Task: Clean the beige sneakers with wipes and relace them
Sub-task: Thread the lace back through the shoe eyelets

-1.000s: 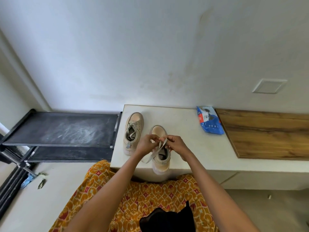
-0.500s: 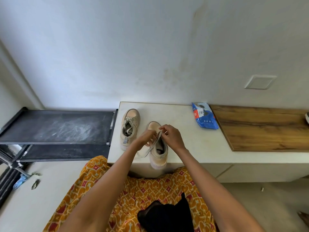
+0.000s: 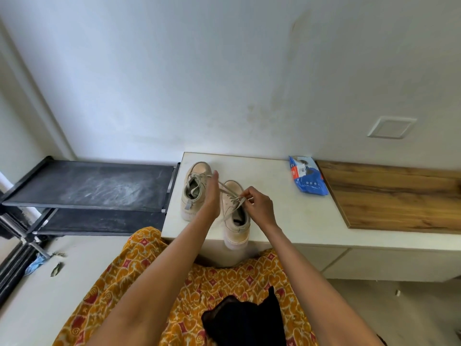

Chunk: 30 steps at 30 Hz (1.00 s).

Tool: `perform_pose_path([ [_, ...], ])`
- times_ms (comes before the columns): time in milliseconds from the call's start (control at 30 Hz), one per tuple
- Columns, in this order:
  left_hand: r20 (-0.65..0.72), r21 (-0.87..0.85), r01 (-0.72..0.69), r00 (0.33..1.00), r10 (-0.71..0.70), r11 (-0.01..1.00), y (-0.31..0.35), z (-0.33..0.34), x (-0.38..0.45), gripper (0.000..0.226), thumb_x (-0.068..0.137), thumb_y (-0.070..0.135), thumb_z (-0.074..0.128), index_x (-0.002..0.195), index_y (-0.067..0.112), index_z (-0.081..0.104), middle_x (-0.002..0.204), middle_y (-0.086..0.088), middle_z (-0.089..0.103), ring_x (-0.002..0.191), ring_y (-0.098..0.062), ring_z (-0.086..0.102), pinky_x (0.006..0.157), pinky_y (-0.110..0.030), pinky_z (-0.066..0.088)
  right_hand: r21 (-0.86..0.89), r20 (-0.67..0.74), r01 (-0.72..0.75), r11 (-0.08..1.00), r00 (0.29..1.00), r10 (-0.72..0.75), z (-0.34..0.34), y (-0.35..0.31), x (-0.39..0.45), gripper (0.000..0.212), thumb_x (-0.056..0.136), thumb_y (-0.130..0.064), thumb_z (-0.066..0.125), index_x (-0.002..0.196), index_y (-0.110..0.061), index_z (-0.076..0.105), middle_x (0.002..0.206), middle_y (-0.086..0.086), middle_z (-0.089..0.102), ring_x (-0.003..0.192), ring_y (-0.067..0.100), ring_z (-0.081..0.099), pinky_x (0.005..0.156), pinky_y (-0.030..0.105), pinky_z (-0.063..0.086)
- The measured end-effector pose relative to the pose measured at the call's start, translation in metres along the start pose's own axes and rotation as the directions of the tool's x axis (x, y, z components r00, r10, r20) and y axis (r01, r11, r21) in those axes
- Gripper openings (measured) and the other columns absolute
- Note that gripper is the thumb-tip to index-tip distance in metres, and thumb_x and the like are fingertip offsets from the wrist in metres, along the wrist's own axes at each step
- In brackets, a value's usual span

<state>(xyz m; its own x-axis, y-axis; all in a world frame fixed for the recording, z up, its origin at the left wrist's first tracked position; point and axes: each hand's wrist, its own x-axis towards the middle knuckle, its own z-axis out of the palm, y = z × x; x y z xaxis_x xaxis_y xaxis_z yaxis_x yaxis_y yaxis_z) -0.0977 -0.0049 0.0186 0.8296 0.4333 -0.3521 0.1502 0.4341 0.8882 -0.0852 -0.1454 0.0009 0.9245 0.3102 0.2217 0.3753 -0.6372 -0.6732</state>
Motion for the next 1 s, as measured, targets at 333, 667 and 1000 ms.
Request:
perform_pose_path([
  [333,0.408,0.559,-0.453,0.879,0.245,0.694,0.009,-0.031,0.009,0.029,0.095,0.023,0.055,0.082,-0.001,0.062,0.059,0.000,0.041,0.049,-0.008,0.034,0.049,-0.023,0.031,0.469,0.064,-0.258,0.845,0.964,0.259,-0.006,0.003,0.007,0.017,0.095,-0.015,0.053,0.097,-0.016,0.070,0.090,0.009,0.071,0.074,0.016,0.069,0.065,0.029,0.058],
  [667,0.444,0.837,-0.467,0.884,0.146,0.286,-0.005,-0.053,0.010,0.026,0.089,0.030,0.062,0.065,0.020,0.059,0.062,0.005,0.057,0.060,-0.009,0.051,0.053,-0.025,0.034,0.891,0.000,-0.296,0.345,0.760,0.650,-0.022,0.022,0.000,0.011,0.095,-0.013,0.053,0.095,-0.008,0.063,0.077,0.008,0.062,0.066,0.016,0.061,0.058,0.026,0.056],
  [1000,0.311,0.950,-0.301,0.934,0.179,-0.080,0.001,-0.017,-0.005,0.077,0.082,0.050,0.064,0.132,0.002,0.030,0.127,-0.013,0.050,0.116,-0.031,0.051,0.095,-0.042,0.038,0.049,0.068,-0.308,0.950,0.950,0.305,-0.046,0.040,0.012,0.045,0.089,0.009,0.039,0.119,-0.015,0.062,0.118,0.012,0.055,0.110,0.024,0.054,0.078,0.024,0.046],
])
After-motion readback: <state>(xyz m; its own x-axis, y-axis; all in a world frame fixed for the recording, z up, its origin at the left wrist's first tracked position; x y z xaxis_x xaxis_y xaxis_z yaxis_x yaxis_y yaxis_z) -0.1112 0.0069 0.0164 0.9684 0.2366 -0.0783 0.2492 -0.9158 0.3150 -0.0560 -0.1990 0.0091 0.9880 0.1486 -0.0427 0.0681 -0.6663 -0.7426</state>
